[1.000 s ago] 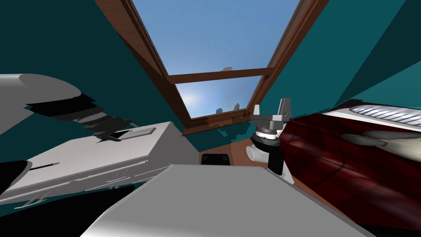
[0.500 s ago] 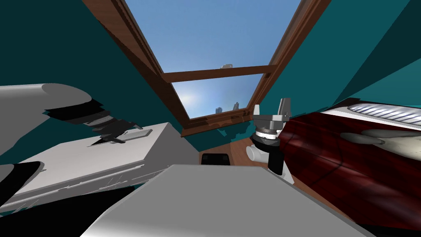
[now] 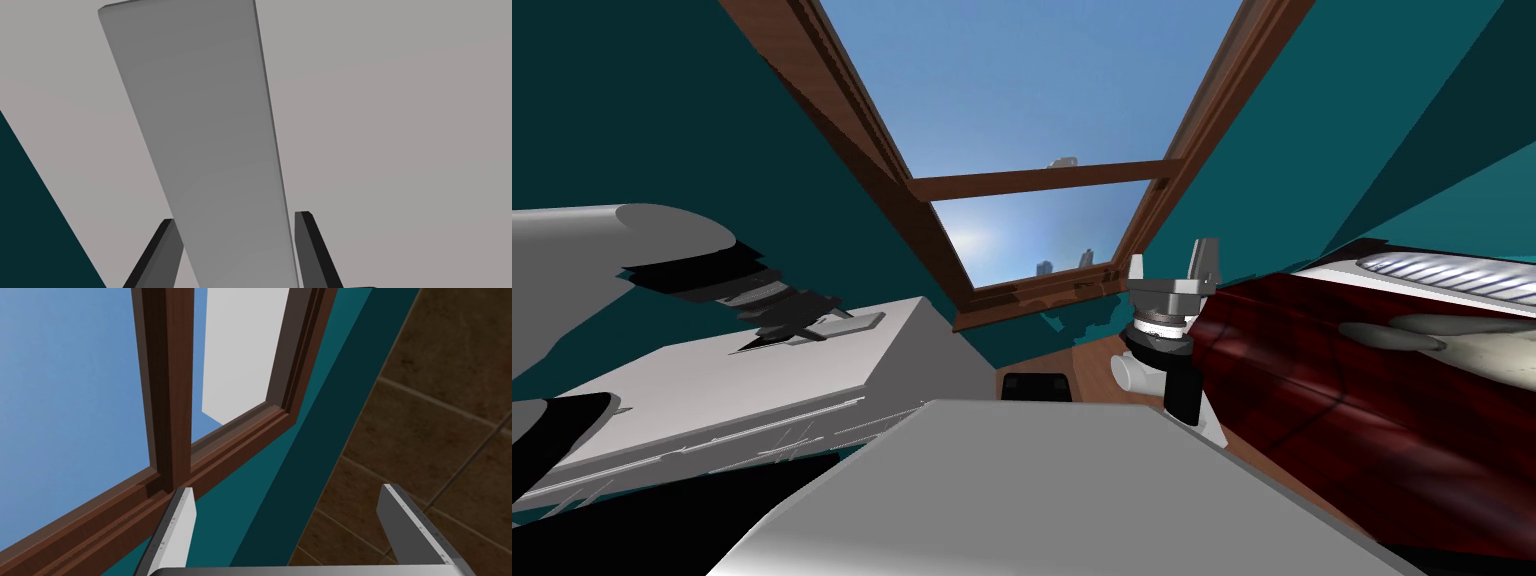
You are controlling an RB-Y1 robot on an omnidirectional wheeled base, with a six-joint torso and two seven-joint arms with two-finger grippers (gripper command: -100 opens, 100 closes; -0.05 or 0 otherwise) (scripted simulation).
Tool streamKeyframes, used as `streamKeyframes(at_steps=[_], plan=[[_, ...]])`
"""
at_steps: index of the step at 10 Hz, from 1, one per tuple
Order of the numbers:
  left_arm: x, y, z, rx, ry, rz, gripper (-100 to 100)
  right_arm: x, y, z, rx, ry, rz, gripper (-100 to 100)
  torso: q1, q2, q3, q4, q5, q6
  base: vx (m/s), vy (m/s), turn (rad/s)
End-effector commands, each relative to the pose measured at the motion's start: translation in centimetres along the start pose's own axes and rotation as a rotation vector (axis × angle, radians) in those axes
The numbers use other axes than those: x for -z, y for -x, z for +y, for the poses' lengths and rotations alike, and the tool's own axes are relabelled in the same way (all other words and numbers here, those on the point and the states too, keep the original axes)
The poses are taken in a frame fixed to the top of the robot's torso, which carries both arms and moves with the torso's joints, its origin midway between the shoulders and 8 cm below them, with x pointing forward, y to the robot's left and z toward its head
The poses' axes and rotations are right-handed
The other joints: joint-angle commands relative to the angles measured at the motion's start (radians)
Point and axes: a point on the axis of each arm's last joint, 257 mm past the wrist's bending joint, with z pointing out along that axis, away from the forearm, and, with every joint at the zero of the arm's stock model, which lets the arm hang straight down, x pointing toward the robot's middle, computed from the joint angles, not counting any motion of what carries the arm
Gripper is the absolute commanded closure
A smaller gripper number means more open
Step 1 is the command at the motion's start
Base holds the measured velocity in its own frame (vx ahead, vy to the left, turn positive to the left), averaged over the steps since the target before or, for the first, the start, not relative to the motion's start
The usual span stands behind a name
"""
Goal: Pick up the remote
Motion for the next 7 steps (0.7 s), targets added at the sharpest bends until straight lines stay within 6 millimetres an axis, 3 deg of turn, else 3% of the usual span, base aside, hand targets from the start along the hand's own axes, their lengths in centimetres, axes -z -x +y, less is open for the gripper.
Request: streamKeyframes(at_steps=[1, 2, 3, 5, 6, 7], plan=[[0.0, 0.0, 0.0, 0.0, 0.0, 0.0, 100, 0.0, 0.0, 0.0, 0.0, 0.0, 0.0, 0, 0.0, 0.0, 0.0, 0.0, 0.0, 0.0, 0.0, 0.0, 0.0], [0.0, 0.0, 0.0, -0.001, 0.0, 0.0, 0, 0.0, 0.0, 0.0, 0.0, 0.0, 0.0, 0, 0.0, 0.0, 0.0, 0.0, 0.0, 0.0, 0.0, 0.0, 0.0], [-0.6, 0.1, -0.4, -0.001, -0.002, 0.0, 100, 0.0, 0.0, 0.0, 0.0, 0.0, 0.0, 0, 0.0, 0.0, 0.0, 0.0, 0.0, 0.0, -0.009, 0.003, -0.003], [2.0, -0.4, 0.3, -0.008, -0.002, -0.002, 100, 0.0, 0.0, 0.0, 0.0, 0.0, 0.0, 0, 0.001, -0.001, -0.001, 0.0, 0.002, 0.0, 0.024, 0.005, 0.034], [1.4, -0.2, 0.1, -0.006, -0.004, -0.002, 100, 0.0, 0.0, 0.0, 0.0, 0.0, 0.0, 0, 0.001, -0.002, -0.001, -0.001, 0.001, 0.0, 0.018, 0.005, 0.009], [1.6, -0.2, 0.2, -0.007, -0.003, -0.002, 0, 0.0, 0.0, 0.0, 0.0, 0.0, 0.0, 0, 0.001, -0.002, -0.002, -0.001, 0.002, 0.0, 0.0, 0.0, 0.0]])
